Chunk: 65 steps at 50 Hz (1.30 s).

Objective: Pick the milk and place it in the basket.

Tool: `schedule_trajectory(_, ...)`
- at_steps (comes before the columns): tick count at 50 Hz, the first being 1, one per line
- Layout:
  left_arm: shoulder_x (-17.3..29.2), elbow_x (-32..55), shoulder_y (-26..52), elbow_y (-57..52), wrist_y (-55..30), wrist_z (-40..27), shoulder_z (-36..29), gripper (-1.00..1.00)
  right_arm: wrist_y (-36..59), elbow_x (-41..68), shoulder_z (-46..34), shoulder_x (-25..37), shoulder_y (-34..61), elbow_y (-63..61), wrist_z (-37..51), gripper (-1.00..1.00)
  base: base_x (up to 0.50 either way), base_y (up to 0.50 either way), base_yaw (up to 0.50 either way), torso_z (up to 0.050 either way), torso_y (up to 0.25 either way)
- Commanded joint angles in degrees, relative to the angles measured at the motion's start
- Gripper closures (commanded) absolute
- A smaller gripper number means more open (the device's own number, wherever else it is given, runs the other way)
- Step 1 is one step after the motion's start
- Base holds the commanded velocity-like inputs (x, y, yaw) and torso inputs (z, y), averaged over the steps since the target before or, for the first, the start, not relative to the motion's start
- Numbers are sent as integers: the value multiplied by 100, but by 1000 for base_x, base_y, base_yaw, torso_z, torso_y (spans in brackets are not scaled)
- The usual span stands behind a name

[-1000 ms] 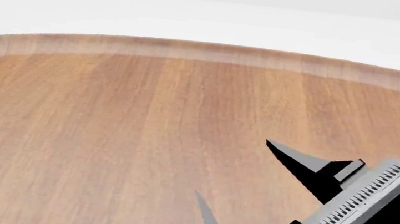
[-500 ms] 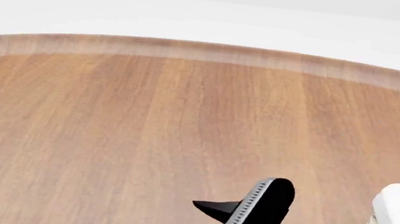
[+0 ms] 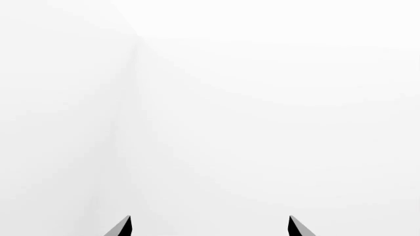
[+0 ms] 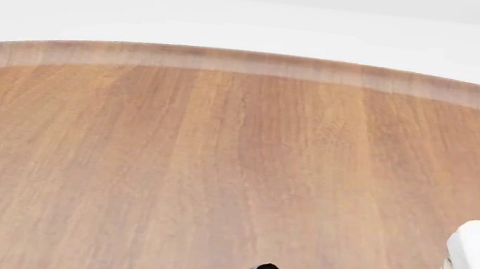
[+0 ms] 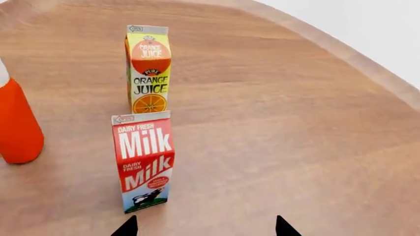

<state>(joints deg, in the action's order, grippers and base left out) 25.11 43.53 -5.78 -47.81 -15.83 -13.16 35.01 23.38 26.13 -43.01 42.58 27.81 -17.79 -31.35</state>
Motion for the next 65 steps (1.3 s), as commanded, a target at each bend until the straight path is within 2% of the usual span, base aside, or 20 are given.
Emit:
schedule_trajectory(1,-97,-92,-19,-3,10,125,126,-100,-58,-173,-90,-217,-21,118,-300,-100,0,0,0,0,0)
schedule_trajectory(12,-94,-100,-31,6,28,123,102,-100,-69,-157,-142,-345,56,111,-349,-100,0,0,0,0,0)
schedule_trajectory(32,-83,-115,-33,42,64,121,60,-100,-230,121,-115,-941,38,591,-358,-100,0,0,0,0,0)
schedule_trajectory(65,-65,-71,-77,56,112,104,98,-100,-454,-75,-329,-1177,-118,886,-299,-100,0,0,0,0,0)
